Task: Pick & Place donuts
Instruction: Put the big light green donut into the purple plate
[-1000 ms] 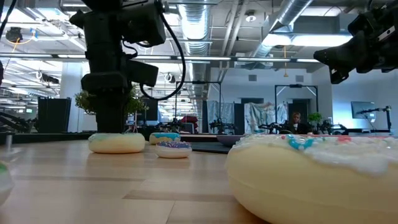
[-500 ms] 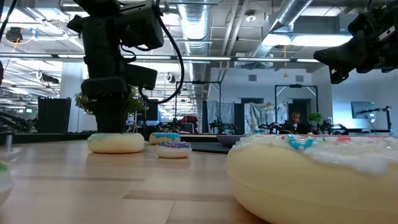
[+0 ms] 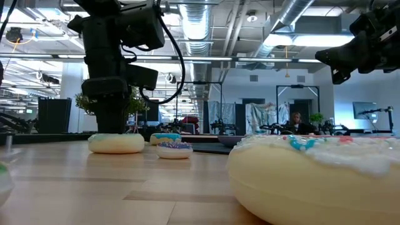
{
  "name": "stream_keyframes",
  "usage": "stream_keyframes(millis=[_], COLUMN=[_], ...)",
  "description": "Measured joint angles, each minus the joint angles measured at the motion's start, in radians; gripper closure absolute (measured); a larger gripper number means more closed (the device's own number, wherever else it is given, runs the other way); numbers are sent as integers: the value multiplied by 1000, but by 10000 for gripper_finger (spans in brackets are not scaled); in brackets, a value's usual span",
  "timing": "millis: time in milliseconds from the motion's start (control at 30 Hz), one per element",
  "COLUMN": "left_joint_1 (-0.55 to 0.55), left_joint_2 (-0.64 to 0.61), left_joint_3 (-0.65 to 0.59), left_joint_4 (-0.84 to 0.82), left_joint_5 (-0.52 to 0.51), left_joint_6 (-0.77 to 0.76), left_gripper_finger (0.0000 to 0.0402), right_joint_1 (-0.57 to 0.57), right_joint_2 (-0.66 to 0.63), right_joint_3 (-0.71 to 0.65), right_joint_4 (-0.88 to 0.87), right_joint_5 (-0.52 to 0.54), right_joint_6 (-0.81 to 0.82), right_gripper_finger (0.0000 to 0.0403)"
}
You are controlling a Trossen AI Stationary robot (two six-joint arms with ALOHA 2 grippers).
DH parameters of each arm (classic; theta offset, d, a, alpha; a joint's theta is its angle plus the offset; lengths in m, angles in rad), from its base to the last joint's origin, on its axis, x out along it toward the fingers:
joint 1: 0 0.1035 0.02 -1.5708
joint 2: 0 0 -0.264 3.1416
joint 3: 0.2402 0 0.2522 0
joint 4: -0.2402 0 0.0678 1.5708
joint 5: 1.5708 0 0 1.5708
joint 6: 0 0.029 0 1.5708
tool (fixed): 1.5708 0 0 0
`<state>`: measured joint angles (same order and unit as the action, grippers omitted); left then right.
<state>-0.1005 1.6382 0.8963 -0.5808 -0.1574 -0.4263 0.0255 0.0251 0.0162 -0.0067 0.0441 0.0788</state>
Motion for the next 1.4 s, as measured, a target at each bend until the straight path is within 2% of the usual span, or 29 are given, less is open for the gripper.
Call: stream_keyframes(millis=[433,600,800,1000,1067,1167,1400], left_joint_1=[0,20,97,192,223,263,324], left_joint_2=[0,0,0,1,26,107,409], left_joint_3=[71,169,324,417,445,532,871], left_joint_4=[-15,-26,-13,125,190,180,55], left_joint_5=[21,22,21,41,69,98,100], left_joint_6=[20,68,139,246,259,292,394], left_gripper_finger=[255,255,255,255,255,255,256], right_joint_1=[0,0,0,0,0,0,0], right_joint_2=[0,0,0,0,0,0,2], right_joint_3=[0,0,0,0,0,0,0], right_joint_4=[0,0,0,0,0,0,3], right_joint_5=[0,0,0,0,0,0,0], right_joint_6=[0,0,0,0,0,0,0], right_gripper_finger=[403,403,403,403,403,403,403])
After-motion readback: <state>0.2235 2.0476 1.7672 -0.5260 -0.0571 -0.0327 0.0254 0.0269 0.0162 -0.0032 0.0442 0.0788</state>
